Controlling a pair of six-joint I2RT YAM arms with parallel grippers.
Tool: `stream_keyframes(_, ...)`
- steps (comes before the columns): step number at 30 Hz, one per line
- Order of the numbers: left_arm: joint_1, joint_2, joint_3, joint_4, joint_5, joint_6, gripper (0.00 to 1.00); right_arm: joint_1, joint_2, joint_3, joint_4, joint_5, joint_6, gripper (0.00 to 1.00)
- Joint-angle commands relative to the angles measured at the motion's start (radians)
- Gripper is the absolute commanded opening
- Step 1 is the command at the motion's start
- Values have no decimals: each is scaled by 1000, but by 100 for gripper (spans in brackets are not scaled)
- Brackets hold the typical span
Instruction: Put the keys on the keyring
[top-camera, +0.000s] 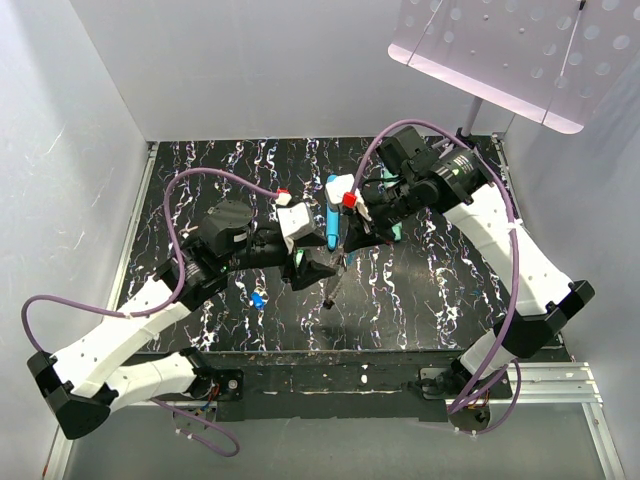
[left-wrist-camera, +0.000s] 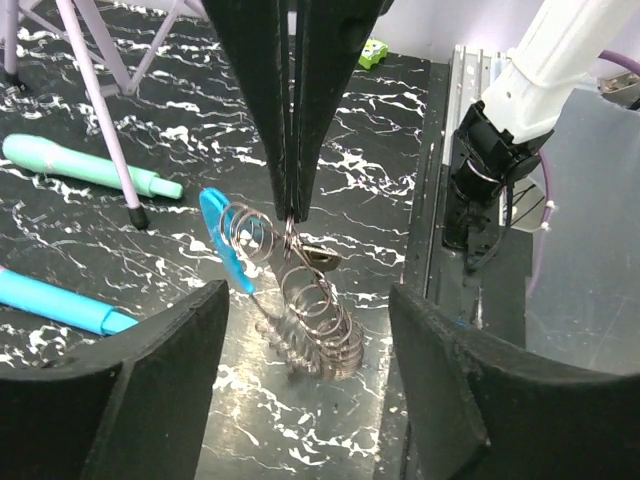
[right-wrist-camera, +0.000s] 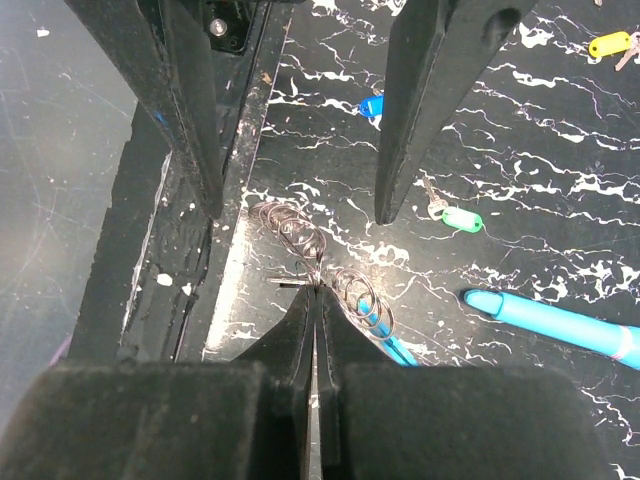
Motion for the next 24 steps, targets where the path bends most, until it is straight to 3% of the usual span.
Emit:
stream_keyframes(1,0,-29,-10,91,44,71,60,16,1,25,-244,-2,-40,1)
stream_keyframes(11,2,0,-40,154,79,59,35,19,1,17,-245,-21,-44,1)
stream_keyframes(18,2,36,-20,138,62,87,33,21,1,13,-245,-28,-45,1)
stream_keyframes(24,2,50,-15,147,67,87,24,22,1,11,-245,-33,-45,1)
